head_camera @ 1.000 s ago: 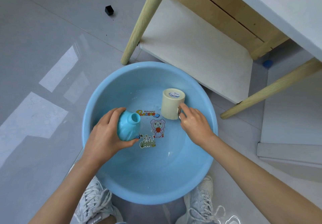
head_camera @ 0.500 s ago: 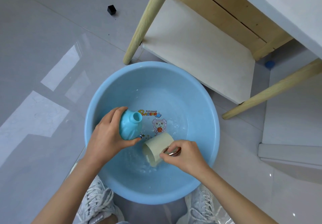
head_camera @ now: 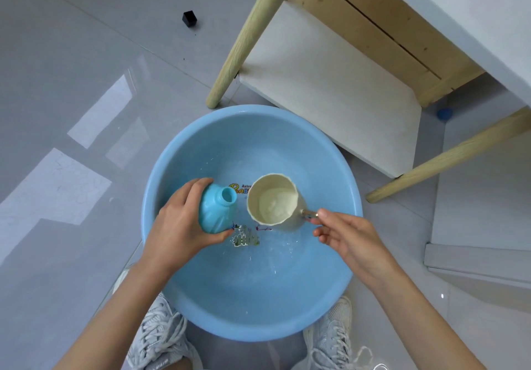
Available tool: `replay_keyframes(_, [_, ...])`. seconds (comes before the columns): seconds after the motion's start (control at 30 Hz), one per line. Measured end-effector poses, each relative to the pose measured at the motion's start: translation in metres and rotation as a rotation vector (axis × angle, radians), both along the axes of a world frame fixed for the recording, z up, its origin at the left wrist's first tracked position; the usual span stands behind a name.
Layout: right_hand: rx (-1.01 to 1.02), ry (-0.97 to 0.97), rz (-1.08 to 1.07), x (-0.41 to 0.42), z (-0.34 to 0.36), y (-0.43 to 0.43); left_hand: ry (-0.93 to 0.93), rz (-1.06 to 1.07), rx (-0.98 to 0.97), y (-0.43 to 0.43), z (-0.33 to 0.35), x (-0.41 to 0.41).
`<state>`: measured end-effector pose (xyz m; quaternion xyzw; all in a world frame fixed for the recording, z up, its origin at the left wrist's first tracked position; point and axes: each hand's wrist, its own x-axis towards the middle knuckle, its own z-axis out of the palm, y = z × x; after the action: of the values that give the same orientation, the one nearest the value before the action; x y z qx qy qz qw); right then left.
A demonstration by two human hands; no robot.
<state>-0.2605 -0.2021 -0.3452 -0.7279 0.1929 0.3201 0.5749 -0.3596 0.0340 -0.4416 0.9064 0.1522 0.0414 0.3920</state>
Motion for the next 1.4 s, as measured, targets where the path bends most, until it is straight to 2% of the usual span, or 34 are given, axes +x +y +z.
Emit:
replay_keyframes(0.27, [0.09, -0.067, 0.005, 0.01, 0.028, 0.021, 0.004, -0.003, -0.007, 0.0, 0.0, 0.0])
replay_keyframes(0.4, [0.03, -0.163, 0.12, 0.007, 0.029, 0.033, 0.006, -0.007, -0.006, 0.001, -0.001, 0.0])
replay_keyframes(0.6, [-0.017, -0.269, 0.173, 0.007, 0.036, 0.043, 0.008, -0.004, -0.022, 0.001, -0.001, 0.0])
replay_keyframes(0.9, [0.033, -0.426, 0.284, 0.004, 0.04, 0.043, 0.013, 0.002, -0.024, 0.001, 0.0, 0.0])
replay_keyframes(1.4, [-0.02, -0.557, 0.384, 0.002, 0.04, 0.044, 0.007, -0.008, -0.017, 0.001, 0.0, 0.0])
